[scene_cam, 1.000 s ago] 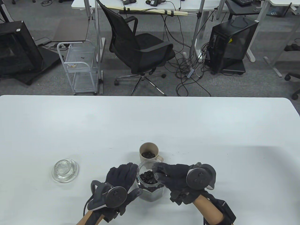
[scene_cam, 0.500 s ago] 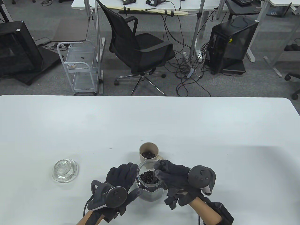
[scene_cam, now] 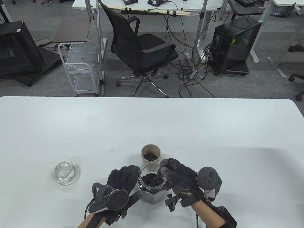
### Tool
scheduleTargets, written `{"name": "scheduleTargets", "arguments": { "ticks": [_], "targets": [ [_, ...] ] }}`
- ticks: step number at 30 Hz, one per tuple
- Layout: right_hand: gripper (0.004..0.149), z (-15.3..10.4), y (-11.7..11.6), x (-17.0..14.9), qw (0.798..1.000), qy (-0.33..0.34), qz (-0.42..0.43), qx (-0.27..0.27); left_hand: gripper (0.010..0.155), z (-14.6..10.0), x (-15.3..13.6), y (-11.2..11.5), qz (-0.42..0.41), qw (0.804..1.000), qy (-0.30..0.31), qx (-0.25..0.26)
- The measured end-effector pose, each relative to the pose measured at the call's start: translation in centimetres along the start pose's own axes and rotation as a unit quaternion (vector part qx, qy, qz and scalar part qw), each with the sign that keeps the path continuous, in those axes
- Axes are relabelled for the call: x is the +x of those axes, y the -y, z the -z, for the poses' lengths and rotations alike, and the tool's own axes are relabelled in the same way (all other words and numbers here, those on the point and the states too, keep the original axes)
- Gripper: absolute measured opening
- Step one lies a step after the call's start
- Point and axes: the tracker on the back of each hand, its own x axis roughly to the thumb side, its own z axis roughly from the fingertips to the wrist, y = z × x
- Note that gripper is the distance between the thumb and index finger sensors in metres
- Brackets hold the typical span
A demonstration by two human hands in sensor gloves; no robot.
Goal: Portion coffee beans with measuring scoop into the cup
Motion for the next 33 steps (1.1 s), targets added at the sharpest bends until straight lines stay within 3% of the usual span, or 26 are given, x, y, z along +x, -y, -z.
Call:
{"name": "scheduleTargets", "arguments": {
  "ticks": [8,18,33],
  "targets": [
    [0.041,0.2,1.3,-1.7,0.993,-0.089,0.064,-0.046,0.088,0.0,0.0,0.0,0.001,1.0,0.0,0.0],
    [0.042,0.5,1.9,-4.5,0.966,-0.196,0.159,-0.052,0.088,0.0,0.0,0.0,0.001,1.0,0.0,0.0],
    [0.042,1.1,3.2,-6.2,0.95,-0.23,0.192,-0.086,0.088,0.0,0.0,0.0,0.001,1.0,0.0,-0.001]
  ]
}}
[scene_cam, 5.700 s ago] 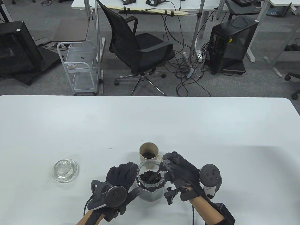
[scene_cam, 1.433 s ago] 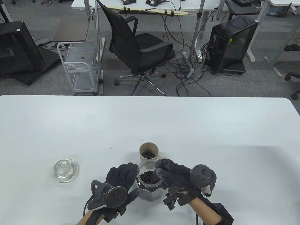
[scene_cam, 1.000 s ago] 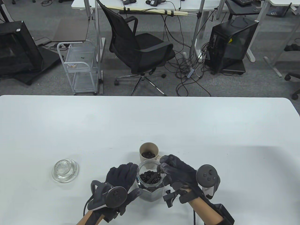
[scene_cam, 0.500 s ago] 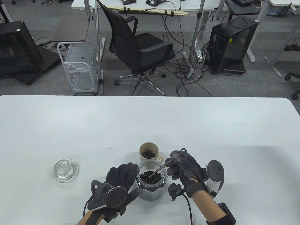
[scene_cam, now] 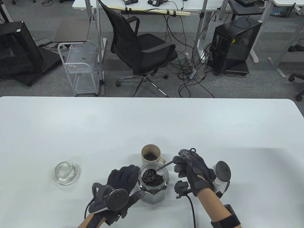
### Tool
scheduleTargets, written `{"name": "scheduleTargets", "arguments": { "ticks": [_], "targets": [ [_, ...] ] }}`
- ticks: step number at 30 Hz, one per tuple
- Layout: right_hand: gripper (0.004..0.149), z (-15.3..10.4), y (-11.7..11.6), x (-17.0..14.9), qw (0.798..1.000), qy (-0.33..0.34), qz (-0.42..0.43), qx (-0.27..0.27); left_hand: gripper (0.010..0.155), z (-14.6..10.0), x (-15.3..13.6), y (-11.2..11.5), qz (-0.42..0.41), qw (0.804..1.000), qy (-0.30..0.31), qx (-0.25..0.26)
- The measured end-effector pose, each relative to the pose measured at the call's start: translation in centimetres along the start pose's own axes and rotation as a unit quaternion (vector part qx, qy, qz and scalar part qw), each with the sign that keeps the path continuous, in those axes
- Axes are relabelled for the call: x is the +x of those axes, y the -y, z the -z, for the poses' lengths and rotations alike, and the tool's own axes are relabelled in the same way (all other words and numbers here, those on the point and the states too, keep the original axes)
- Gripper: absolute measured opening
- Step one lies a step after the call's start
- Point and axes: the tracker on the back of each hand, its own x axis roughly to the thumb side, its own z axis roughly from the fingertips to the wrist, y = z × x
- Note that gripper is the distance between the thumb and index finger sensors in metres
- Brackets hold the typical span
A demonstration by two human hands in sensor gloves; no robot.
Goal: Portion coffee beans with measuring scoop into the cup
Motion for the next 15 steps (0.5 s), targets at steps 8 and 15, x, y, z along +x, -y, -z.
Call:
{"name": "scheduleTargets", "arguments": {
  "ticks": [8,15],
  "targets": [
    [0.043,0.6,0.5,1.0,0.999,0.0,0.048,-0.008,0.088,0.0,0.0,0.0,-0.001,1.0,0.0,0.0],
    [0.044,2.1,1.0,1.1,0.995,0.011,0.09,-0.046,0.088,0.0,0.0,0.0,0.0,1.0,0.0,-0.001]
  ]
}}
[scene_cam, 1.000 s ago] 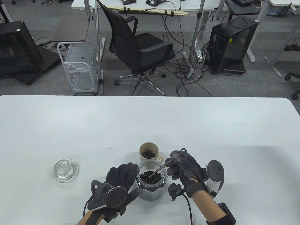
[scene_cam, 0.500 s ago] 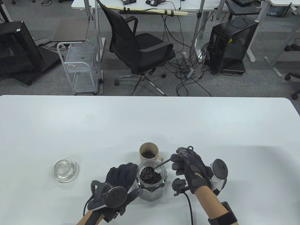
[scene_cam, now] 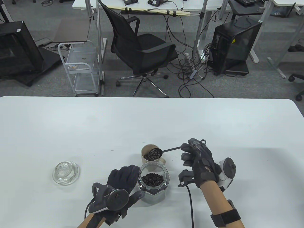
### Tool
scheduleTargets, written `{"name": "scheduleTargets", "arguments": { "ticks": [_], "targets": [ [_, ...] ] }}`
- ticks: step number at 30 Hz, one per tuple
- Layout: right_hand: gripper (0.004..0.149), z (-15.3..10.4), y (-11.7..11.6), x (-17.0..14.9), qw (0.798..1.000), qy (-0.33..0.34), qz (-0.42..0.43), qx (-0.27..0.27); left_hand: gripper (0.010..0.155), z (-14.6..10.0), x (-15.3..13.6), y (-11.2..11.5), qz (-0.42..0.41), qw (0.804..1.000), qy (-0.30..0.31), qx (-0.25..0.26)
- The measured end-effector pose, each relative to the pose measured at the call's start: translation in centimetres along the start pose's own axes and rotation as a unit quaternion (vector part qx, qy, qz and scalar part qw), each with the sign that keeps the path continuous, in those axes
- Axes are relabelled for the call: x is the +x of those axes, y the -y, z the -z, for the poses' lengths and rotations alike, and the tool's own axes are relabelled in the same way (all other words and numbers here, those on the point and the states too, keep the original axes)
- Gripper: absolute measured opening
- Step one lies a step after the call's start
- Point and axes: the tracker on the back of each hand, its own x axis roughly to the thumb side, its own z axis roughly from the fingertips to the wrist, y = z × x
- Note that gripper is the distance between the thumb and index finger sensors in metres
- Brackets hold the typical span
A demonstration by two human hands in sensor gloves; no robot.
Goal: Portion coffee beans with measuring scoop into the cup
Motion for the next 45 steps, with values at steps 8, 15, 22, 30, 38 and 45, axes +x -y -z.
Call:
{"name": "scheduleTargets", "arguments": {
  "ticks": [8,15,22,30,38,45],
  "targets": [
    [0.043,1.2,0.2,-1.1,0.999,0.019,-0.041,-0.016,0.088,0.0,0.0,0.0,0.001,1.0,0.0,-0.001],
    [0.042,1.2,-1.5,-1.2,0.991,0.072,-0.088,0.064,0.087,0.0,0.0,0.0,0.004,1.0,0.0,-0.001],
    [0.041,0.4,-4.0,1.4,0.926,0.223,-0.204,0.225,0.088,-0.1,0.1,0.0,0.006,1.0,0.0,-0.001],
    [0.041,-0.3,-4.5,1.8,0.921,0.241,-0.21,0.224,0.088,-0.1,0.1,0.0,0.007,1.0,0.0,-0.001],
    [0.042,-0.5,-2.7,3.7,0.946,0.249,-0.121,0.167,0.088,-0.1,0.1,0.0,0.006,1.0,0.0,-0.001],
    [0.044,-0.8,-0.3,5.2,0.964,0.231,-0.013,0.134,0.088,-0.1,0.1,0.0,0.005,1.0,0.0,-0.001]
  ]
}}
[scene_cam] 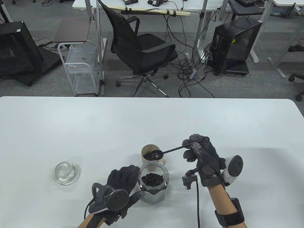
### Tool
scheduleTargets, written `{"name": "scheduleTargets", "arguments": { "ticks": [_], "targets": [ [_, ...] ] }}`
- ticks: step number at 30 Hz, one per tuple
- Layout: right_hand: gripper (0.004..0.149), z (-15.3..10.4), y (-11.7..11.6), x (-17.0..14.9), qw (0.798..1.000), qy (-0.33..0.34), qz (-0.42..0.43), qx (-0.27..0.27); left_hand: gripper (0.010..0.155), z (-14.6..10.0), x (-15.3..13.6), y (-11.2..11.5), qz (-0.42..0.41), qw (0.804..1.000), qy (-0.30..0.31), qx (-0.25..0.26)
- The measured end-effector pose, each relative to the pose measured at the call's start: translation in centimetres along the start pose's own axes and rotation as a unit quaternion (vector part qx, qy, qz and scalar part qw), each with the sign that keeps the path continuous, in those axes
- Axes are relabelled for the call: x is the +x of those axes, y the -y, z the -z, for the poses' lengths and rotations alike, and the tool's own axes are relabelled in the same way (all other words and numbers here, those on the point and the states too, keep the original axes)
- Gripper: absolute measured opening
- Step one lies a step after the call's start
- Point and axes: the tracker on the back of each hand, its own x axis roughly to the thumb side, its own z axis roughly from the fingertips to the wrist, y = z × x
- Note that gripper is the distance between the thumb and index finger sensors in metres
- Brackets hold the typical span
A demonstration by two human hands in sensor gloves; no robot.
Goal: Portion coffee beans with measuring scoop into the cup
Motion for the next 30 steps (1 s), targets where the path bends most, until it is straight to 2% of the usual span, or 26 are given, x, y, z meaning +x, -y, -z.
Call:
{"name": "scheduleTargets", "arguments": {
  "ticks": [5,12,16,19,23,27,30],
  "targets": [
    [0.044,-0.1,0.5,-0.6,0.999,-0.009,-0.018,0.032,0.088,0.0,0.0,0.0,-0.001,1.0,-0.001,0.0],
    [0.042,-1.0,-2.1,-0.7,0.99,0.002,-0.084,0.117,0.087,0.0,0.0,0.0,0.001,1.0,-0.001,-0.001],
    [0.042,-1.9,-4.1,0.2,0.966,0.057,-0.194,0.159,0.087,-0.1,0.0,0.0,0.001,1.0,-0.001,-0.001],
    [0.041,-2.6,-5.6,0.7,0.941,0.093,-0.258,0.198,0.087,-0.1,-0.1,-0.1,0.002,1.0,-0.002,-0.001],
    [0.042,-3.4,-6.8,0.9,0.913,0.12,-0.324,0.215,0.087,-0.1,-0.1,-0.1,0.003,1.0,-0.002,0.0],
    [0.042,-3.6,-7.2,1.1,0.906,0.122,-0.337,0.226,0.087,-0.1,-0.1,-0.1,0.003,1.0,-0.001,-0.001],
    [0.043,-3.7,-7.3,1.1,0.908,0.118,-0.33,0.23,0.087,-0.1,-0.1,-0.1,0.003,1.0,-0.002,-0.001]
  ]
}}
